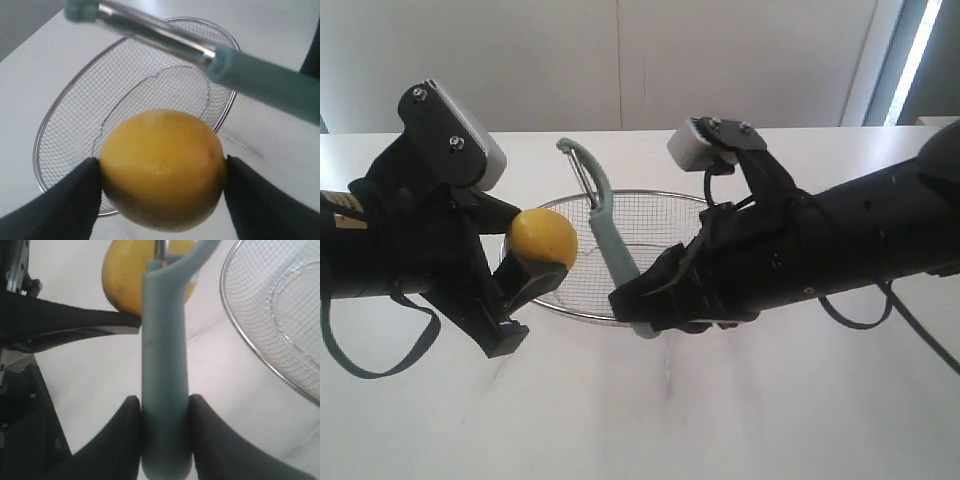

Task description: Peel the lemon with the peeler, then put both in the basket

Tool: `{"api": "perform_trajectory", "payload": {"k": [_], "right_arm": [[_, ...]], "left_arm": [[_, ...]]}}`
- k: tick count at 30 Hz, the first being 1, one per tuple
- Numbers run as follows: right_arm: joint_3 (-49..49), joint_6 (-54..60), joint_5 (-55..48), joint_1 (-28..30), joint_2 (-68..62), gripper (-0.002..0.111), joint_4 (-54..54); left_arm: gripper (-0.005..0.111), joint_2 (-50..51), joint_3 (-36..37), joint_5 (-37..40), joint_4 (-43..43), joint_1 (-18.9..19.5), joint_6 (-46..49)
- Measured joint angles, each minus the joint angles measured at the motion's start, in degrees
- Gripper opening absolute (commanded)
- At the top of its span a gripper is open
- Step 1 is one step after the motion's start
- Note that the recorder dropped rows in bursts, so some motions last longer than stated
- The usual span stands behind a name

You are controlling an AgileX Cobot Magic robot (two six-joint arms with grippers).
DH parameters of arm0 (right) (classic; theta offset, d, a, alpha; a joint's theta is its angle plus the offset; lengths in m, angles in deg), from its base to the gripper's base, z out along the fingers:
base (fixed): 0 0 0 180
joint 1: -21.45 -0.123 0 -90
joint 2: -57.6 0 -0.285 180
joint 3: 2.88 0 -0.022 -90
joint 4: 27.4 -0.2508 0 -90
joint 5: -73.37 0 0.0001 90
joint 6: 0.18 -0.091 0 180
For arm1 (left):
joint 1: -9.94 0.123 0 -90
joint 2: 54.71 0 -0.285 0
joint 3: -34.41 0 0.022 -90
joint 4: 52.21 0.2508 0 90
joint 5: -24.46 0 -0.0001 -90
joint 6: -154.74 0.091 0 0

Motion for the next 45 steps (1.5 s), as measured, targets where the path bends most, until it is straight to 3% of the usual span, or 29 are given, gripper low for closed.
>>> {"api": "perform_trajectory", "payload": {"k": [3,8,11,21,26,35,45], "right_arm": [[0.0,-1.2,3.6,2.3,2.6,0.000,3.2],[0.0,-15.1,11.9,4.1,3.9,0.000,18.1],[0.0,-18.8,14.1,4.2,3.9,0.000,21.0],[0.0,-19.5,16.6,4.2,3.9,0.000,22.2],[0.0,-19.5,17.1,4.2,3.9,0.000,22.2],[0.0,-19.7,17.7,4.2,3.9,0.000,22.2],[0.0,-19.7,17.8,4.2,3.9,0.000,22.2]], "left_arm": [[0.000,0.0,0.0,0.0,0.0,0.0,0.0],[0.000,1.0,0.0,-1.4,-0.4,0.0,0.8],[0.000,4.7,-2.4,-1.7,-1.5,0.5,0.9],[0.000,21.3,-22.2,10.8,-1.6,9.2,-4.7],[0.000,28.9,-28.9,13.9,-1.6,10.9,-6.4],[0.000,39.6,-30.0,14.0,-1.2,10.9,-6.8],[0.000,43.3,-30.0,10.8,-1.1,10.9,-6.5]]}}
